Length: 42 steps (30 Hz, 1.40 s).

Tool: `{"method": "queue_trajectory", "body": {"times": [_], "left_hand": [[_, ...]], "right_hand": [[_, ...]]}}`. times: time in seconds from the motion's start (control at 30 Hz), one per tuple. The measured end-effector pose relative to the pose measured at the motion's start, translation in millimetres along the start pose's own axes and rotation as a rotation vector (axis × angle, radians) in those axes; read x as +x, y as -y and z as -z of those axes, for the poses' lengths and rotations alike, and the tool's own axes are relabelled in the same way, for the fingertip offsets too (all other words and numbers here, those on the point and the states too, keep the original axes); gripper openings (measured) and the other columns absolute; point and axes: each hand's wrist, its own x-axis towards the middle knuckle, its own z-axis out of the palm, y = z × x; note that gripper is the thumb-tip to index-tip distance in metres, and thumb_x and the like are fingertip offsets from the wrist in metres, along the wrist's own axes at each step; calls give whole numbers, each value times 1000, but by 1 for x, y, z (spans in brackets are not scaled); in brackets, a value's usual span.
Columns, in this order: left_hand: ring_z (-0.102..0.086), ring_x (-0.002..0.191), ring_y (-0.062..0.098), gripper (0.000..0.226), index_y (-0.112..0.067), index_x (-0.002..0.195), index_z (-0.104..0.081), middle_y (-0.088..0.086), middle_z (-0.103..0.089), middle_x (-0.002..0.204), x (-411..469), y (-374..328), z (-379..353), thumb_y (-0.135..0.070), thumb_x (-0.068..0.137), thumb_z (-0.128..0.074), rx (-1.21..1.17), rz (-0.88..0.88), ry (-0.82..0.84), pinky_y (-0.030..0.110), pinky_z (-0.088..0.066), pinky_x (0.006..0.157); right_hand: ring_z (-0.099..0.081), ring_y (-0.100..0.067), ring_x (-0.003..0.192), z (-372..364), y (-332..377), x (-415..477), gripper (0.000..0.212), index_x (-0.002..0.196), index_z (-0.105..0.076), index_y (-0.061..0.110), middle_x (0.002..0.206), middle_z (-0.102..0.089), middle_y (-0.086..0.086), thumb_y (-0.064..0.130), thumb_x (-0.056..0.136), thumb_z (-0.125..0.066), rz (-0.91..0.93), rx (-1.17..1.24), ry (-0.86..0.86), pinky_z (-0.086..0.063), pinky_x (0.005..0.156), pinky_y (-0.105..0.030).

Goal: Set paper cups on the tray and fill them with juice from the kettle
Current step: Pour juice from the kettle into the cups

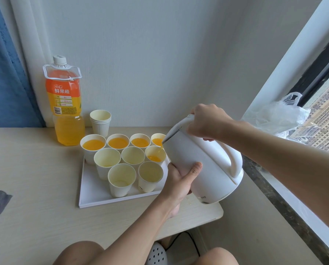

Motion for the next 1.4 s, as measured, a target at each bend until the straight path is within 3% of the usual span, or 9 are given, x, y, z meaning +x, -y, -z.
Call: {"method": "queue_trajectory", "body": {"times": [0.83,1.2,1.4], "left_hand": [[-69,119,20,69,-22,133,-49,-6,-72,128,1,0,-1,-51,80,-84,-3,13,-2,26,-56,72],[-69,118,22,69,-22,130,-50,-5,-73,126,0,0,-2,-50,73,-76,-17,-2,11,25,-58,69],[-69,119,22,69,-22,133,-50,-6,-72,127,3,2,-1,-52,80,-83,-14,5,14,25,-57,70]], "right_hand": [[-60,-21,46,-2,-2,3,18,86,-62,9,58,-63,-7,13,77,-47,18,-19,4,-51,55,-24],[-62,-22,52,-2,1,5,19,91,-60,12,65,-64,-7,15,79,-47,23,-43,3,-55,61,-29],[-62,-22,51,-3,1,5,16,88,-59,11,65,-64,-8,15,79,-47,29,-50,6,-53,59,-27]]}}
